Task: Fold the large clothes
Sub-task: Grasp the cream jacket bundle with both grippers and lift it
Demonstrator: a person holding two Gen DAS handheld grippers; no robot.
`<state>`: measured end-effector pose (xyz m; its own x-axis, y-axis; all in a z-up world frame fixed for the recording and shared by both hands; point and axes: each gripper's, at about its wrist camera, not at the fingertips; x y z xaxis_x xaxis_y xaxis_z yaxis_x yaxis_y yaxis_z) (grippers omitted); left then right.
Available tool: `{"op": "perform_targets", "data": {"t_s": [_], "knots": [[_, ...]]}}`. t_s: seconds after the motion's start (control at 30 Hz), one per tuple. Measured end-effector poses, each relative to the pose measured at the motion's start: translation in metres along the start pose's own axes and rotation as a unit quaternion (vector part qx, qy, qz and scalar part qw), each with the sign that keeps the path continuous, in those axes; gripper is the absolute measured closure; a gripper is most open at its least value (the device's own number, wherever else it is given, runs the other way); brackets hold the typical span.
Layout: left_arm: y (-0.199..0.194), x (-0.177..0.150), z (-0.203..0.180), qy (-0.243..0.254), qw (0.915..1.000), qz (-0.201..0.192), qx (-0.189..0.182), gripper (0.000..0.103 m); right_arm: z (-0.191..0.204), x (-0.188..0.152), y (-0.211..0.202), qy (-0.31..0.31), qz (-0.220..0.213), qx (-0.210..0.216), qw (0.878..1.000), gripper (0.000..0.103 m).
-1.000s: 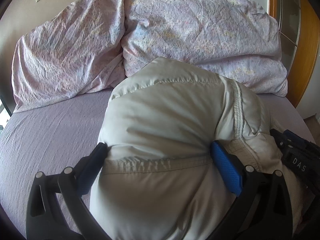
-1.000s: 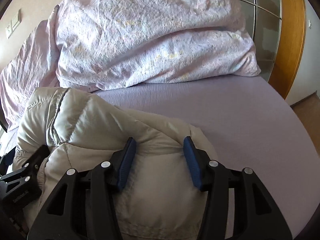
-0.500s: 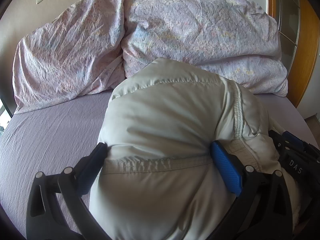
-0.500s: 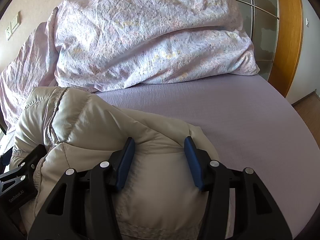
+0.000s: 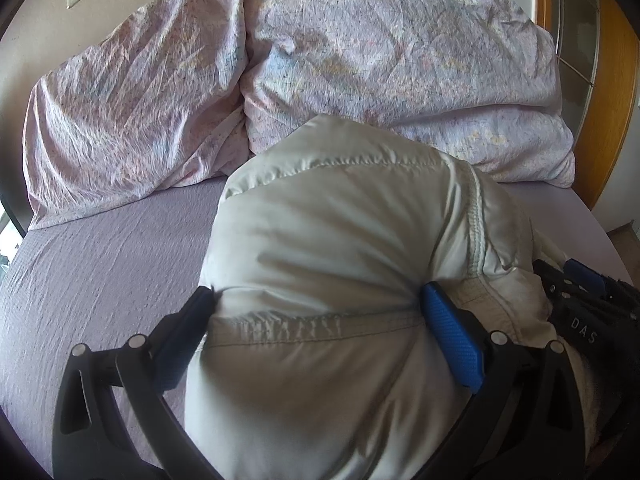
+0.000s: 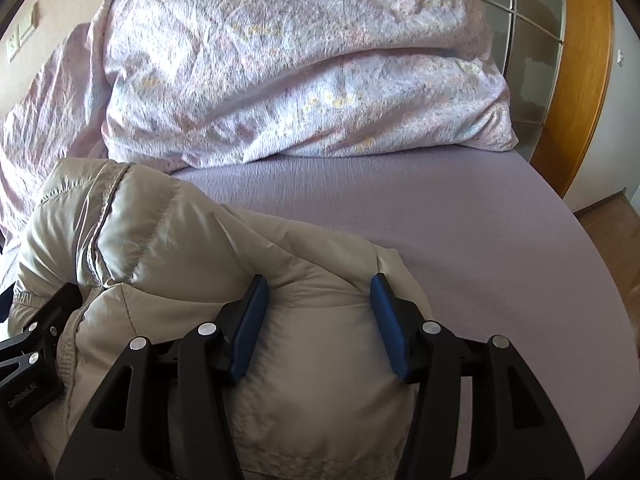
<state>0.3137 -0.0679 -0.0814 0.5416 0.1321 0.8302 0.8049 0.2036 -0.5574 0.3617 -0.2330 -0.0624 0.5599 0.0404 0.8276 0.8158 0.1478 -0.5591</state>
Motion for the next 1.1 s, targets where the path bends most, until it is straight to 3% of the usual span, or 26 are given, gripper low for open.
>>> {"op": "perform_targets", "data": {"t_s": [0.03,0.13,0.23,0.47,0.63,0.9,1.1], "knots": [[-0.002,0.0,0.001,0.004,1.0,0.004,-0.004,0.002,-0.002,0.003,-0.002,0.006,0.013,0.007,1.0,0.045],[-0.015,0.003,0.009,0.012,0.9997,0.014,-0.016,0.002,-0.015,0.009,-0.012,0.037,0.046,0.062,0.996,0.025],[-0.032,0.005,0.019,0.019,0.9993,0.012,-0.028,0.002,-0.03,0.013,-0.03,0.052,0.053,0.093,0.993,0.013],[-0.056,0.009,0.047,0.023,0.9977,0.024,-0.059,0.002,-0.077,0.006,-0.035,0.126,0.129,0.151,0.972,0.012],[-0.057,0.011,0.065,-0.011,0.9964,0.043,-0.072,0.002,-0.097,-0.012,-0.021,0.199,0.199,0.196,0.94,0.004],[-0.06,0.009,0.073,-0.01,0.9949,0.054,-0.084,0.002,-0.096,-0.032,0.003,0.267,0.248,0.24,0.9,0.001],[-0.058,0.01,0.075,-0.007,0.9929,0.065,-0.1,0.002,-0.087,-0.039,0.015,0.279,0.269,0.253,0.886,0.001]]}}
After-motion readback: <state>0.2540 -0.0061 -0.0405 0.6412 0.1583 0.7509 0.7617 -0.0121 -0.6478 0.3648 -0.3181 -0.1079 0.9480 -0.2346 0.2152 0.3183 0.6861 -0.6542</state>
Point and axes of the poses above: each gripper's, at about its wrist camera, not at the fingertips, and y roughly the way its jaws point, z to its left, x to its top, and after that the axes turned 10 degrees about -z, right-handed
